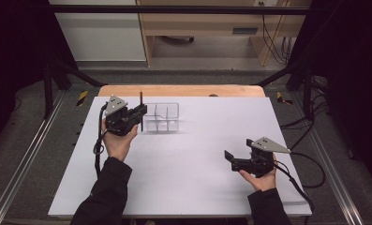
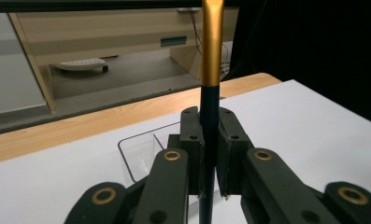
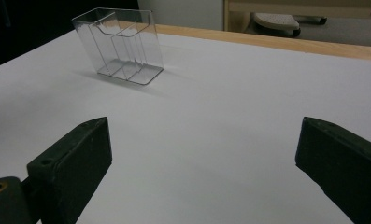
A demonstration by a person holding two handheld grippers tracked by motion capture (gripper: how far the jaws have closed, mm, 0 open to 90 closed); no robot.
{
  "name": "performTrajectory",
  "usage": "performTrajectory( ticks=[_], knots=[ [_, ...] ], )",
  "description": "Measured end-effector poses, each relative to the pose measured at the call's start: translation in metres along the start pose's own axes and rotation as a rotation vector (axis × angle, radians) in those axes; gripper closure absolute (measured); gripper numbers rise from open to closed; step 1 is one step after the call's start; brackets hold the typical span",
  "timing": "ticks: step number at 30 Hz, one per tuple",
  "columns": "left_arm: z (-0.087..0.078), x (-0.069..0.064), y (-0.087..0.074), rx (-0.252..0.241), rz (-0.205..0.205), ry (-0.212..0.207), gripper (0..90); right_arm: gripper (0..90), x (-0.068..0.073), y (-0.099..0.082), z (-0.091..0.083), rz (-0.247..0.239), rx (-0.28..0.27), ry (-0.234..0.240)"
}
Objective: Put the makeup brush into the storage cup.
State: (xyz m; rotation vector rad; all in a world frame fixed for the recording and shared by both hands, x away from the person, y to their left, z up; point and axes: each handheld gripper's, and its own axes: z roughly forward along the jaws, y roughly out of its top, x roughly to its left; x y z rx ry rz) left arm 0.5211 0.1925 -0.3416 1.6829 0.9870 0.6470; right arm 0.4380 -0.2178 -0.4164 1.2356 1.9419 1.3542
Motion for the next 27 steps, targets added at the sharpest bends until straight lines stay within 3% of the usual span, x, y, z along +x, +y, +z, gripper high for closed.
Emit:
performTrajectory(
  ticks=[8, 27],
  knots=[
    [0.016, 0.009, 0.008, 0.015, 0.010, 0.018, 82.0, 3.8, -0.002, 0.000, -0.001, 0.000, 0.000, -0.007],
    [0.039, 0.022, 0.017, 0.006, -0.011, 0.042, 82.1, 2.3, -0.005, 0.000, -0.001, -0.006, 0.008, -0.026]
  ],
)
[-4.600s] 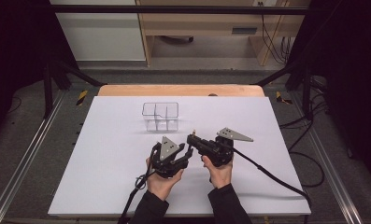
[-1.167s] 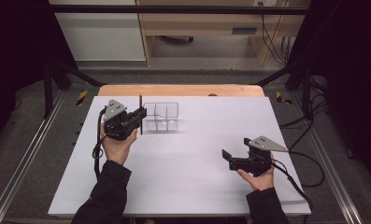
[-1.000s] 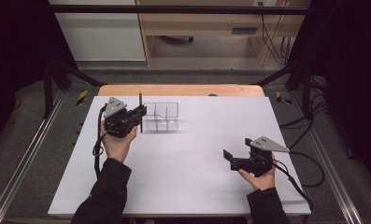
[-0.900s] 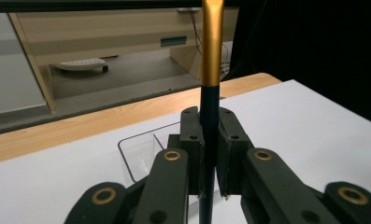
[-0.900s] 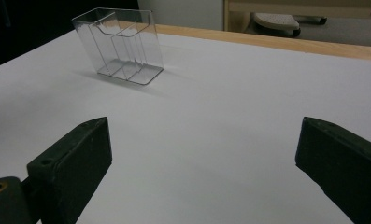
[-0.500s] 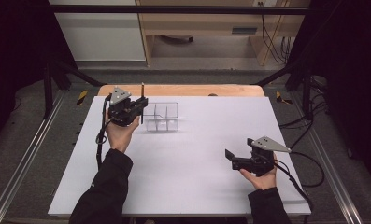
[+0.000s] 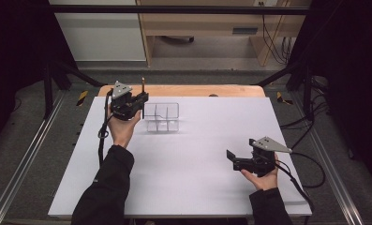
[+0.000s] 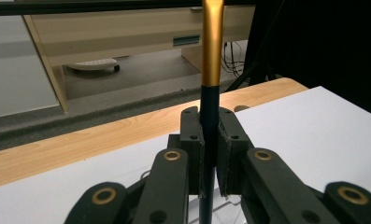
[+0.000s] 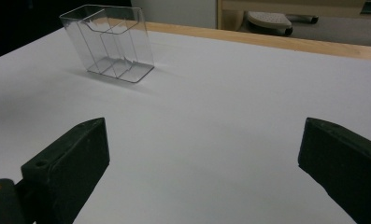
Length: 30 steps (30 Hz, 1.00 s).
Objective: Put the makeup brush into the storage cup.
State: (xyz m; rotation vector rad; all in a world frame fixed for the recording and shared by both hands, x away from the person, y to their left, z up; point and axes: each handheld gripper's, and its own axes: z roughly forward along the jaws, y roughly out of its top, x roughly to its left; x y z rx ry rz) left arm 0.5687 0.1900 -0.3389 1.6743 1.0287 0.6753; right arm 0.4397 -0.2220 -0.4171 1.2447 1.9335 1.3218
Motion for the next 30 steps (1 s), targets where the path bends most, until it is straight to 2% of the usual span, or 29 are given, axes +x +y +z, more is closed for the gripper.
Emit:
performTrajectory(
  ticks=[9, 19, 30],
  knots=[
    [0.007, 0.006, 0.003, -0.002, -0.020, 0.006, 82.1, 1.4, 0.000, 0.000, 0.001, 0.000, 0.002, -0.006],
    [0.017, 0.005, 0.012, 0.003, 0.016, 0.019, 82.1, 0.8, -0.001, 0.000, 0.002, -0.008, 0.014, -0.015],
    [0.031, 0.011, 0.011, 0.020, 0.005, 0.032, 82.1, 0.8, -0.003, 0.002, -0.001, -0.003, 0.004, -0.017]
  ],
)
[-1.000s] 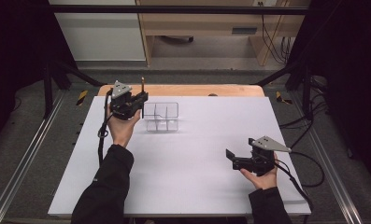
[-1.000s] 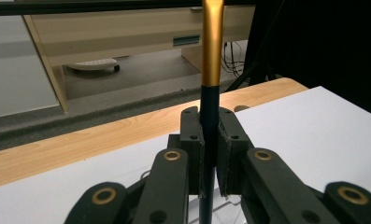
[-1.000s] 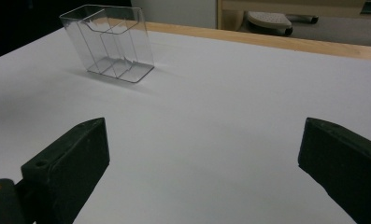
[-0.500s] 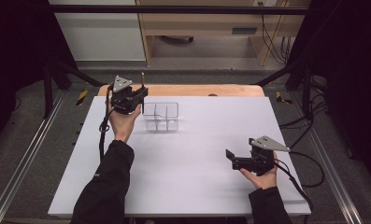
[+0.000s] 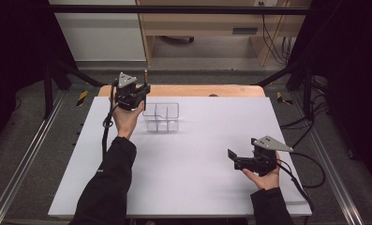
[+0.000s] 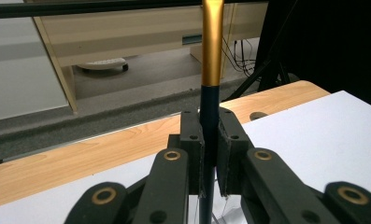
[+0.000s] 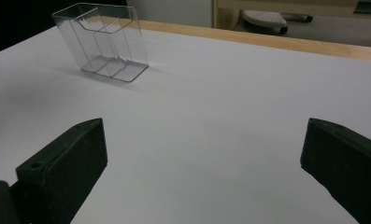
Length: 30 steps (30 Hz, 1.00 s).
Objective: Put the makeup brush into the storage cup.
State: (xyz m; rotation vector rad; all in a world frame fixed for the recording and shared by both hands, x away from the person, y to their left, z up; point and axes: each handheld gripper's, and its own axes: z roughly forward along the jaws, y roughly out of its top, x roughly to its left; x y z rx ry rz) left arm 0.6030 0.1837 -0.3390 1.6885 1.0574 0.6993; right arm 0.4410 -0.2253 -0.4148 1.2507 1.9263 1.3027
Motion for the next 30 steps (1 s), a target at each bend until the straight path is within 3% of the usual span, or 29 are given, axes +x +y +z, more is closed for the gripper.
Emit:
performTrajectory(
  ticks=[10, 19, 30],
  knots=[
    [0.013, -0.001, -0.005, 0.007, -0.012, -0.015, 82.1, 0.8, 0.000, 0.000, 0.000, -0.002, 0.004, 0.000],
    [0.024, 0.000, -0.012, 0.041, 0.010, 0.003, 82.1, 1.1, 0.000, 0.001, -0.001, 0.003, 0.004, 0.006],
    [0.027, 0.002, -0.022, 0.061, 0.012, 0.007, 82.1, 1.5, 0.000, 0.000, 0.000, 0.002, 0.006, 0.001]
  ],
)
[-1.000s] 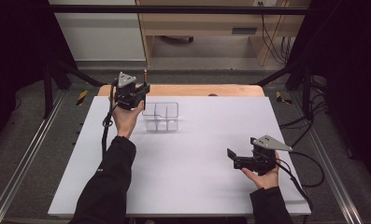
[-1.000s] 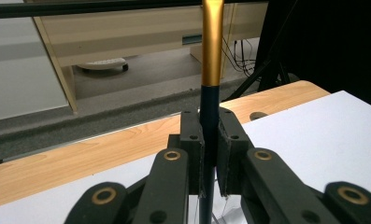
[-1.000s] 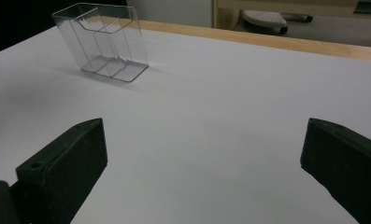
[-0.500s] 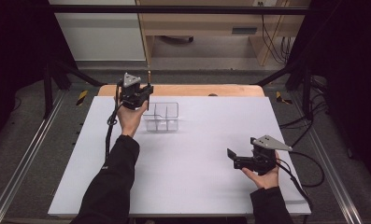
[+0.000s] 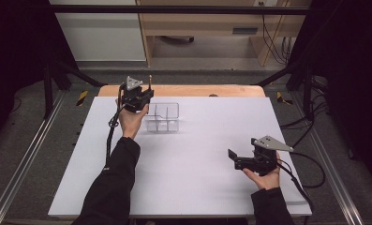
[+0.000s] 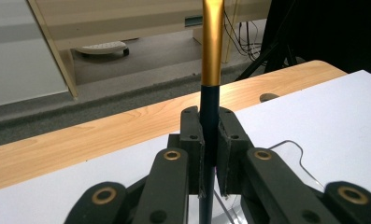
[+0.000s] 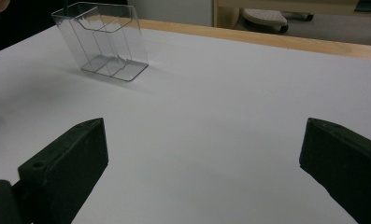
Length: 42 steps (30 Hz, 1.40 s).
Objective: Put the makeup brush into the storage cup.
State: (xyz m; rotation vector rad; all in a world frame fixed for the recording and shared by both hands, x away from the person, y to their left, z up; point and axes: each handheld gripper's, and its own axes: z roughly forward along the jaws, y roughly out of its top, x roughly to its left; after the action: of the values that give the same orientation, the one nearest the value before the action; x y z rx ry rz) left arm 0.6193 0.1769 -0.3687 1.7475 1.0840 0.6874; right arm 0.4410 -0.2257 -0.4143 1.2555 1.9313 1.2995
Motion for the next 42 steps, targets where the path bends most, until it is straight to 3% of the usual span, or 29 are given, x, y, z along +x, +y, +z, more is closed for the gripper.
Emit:
performTrajectory(
  ticks=[11, 33, 42],
  knots=[
    [0.003, 0.000, -0.013, 0.018, -0.008, -0.005, 82.1, 1.7, 0.000, 0.000, -0.001, 0.002, -0.004, 0.001],
    [-0.002, -0.004, -0.030, 0.060, 0.019, -0.020, 81.3, 2.0, 0.000, 0.002, -0.003, 0.011, -0.016, 0.003],
    [-0.018, -0.006, -0.030, 0.041, 0.012, -0.024, 67.4, 2.0, -0.001, 0.003, -0.005, 0.016, -0.025, 0.008]
  ],
)
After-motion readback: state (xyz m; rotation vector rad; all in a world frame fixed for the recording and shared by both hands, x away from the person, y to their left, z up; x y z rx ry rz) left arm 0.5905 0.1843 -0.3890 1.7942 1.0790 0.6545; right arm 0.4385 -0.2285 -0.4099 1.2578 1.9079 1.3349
